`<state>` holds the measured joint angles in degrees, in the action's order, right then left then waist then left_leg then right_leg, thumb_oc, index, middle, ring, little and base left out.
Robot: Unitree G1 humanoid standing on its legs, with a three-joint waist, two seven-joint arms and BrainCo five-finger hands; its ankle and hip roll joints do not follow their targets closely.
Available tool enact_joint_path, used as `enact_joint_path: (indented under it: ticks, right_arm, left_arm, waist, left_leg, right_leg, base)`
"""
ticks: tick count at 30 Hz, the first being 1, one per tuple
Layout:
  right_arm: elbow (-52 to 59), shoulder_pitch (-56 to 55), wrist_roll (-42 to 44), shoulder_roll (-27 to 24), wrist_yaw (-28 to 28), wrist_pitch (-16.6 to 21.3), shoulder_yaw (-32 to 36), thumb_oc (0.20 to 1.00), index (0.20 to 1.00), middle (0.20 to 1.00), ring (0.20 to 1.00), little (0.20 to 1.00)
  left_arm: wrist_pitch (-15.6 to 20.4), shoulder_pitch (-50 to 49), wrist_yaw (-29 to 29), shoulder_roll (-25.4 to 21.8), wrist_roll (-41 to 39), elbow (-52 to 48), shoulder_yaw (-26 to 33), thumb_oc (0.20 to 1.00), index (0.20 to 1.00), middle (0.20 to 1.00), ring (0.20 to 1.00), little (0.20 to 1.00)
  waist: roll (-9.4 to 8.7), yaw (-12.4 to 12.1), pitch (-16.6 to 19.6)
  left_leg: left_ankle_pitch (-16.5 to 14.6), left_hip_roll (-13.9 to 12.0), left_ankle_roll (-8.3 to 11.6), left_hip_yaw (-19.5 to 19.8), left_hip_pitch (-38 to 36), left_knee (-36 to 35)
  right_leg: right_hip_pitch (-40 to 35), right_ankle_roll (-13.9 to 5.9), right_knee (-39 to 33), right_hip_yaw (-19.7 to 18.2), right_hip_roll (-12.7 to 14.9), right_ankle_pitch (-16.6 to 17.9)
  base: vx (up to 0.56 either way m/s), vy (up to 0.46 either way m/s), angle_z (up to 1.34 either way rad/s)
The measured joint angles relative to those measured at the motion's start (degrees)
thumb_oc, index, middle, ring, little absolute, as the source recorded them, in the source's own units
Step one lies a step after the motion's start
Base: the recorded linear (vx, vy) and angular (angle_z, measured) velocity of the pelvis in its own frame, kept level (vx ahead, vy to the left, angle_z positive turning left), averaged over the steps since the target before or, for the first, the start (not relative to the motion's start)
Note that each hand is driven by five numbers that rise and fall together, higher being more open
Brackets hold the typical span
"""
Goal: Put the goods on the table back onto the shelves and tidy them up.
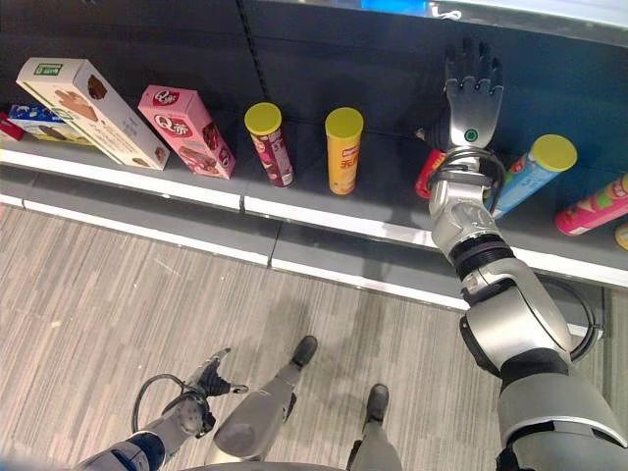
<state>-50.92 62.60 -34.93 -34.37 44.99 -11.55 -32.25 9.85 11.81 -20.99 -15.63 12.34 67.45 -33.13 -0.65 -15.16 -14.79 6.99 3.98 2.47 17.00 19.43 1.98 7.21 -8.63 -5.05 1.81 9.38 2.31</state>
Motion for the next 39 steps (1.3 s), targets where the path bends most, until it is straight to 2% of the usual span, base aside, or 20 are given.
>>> enact_joint_path:
  ticks: [6,10,13,24,39]
  right_arm:
    - [-1.97,0.25,0.83,0.2,-5.28,2.61,-2.29,1.0,1.0,1.0,1.0,1.0]
    - [-4.57,0.29,8.31,1.67,-10.3,6.25,-3.37,1.0,1.0,1.0,1.0,1.0]
    - [-5.86,0.53,12.57,2.66,-12.38,7.7,-4.5,1.0,1.0,1.0,1.0,1.0]
    - [-13.14,7.9,13.74,4.6,-19.97,10.13,-12.34,1.0,1.0,1.0,1.0,1.0]
    - [-20.96,10.23,15.82,4.4,-24.44,10.77,-13.02,1.0,1.0,1.0,1.0,1.0]
  left_arm:
    - [-0.31,-0.03,0.56,-0.39,0.01,0.05,-0.03,1.0,1.0,1.0,1.0,1.0]
    - [-0.48,-0.09,0.74,-0.75,-0.03,0.21,-0.02,1.0,1.0,1.0,1.0,1.0]
    - [-0.5,-0.23,0.95,-0.87,-0.12,0.8,-0.02,1.0,1.0,1.0,1.0,1.0]
    - [-0.72,-1.76,2.42,-2.72,-0.41,1.15,-0.04,1.0,1.0,1.0,1.0,1.0]
    - [-0.65,-2.19,3.89,-4.8,-0.43,1.0,-0.28,1.0,1.0,1.0,1.0,1.0]
  waist:
    - [-1.08,0.59,0.51]
    - [-3.09,0.71,1.7]
    - [-3.79,0.65,2.06]
    - [-4.15,0.49,2.19]
    - [-4.59,-0.94,2.89]
  left_leg:
    - [-0.01,-0.15,0.0,-0.25,-0.71,-0.11]
    - [-0.01,-0.26,-0.01,-0.57,-0.97,-0.42]
    - [0.0,-0.38,-0.01,-0.65,-1.64,-0.94]
    - [0.01,-0.94,0.02,-0.47,-1.67,-1.17]
    - [-0.01,-0.81,0.25,-0.32,-0.58,-1.35]
  right_leg:
    - [-0.42,0.02,0.0,-0.67,-0.06,0.18]
    - [-0.36,0.05,0.0,-1.03,-0.07,0.22]
    - [-0.75,0.05,0.0,-1.11,-0.08,0.21]
    - [-0.68,0.3,0.0,-1.08,-0.65,0.38]
    - [0.4,0.35,0.0,-0.89,-0.53,0.34]
  base:
    - [0.0,0.003,-0.05]
    - [0.01,0.009,-0.04]
    - [0.0,0.0,0.0]
    - [0.0,0.0,0.0]
    - [0.0,0.0,0.0]
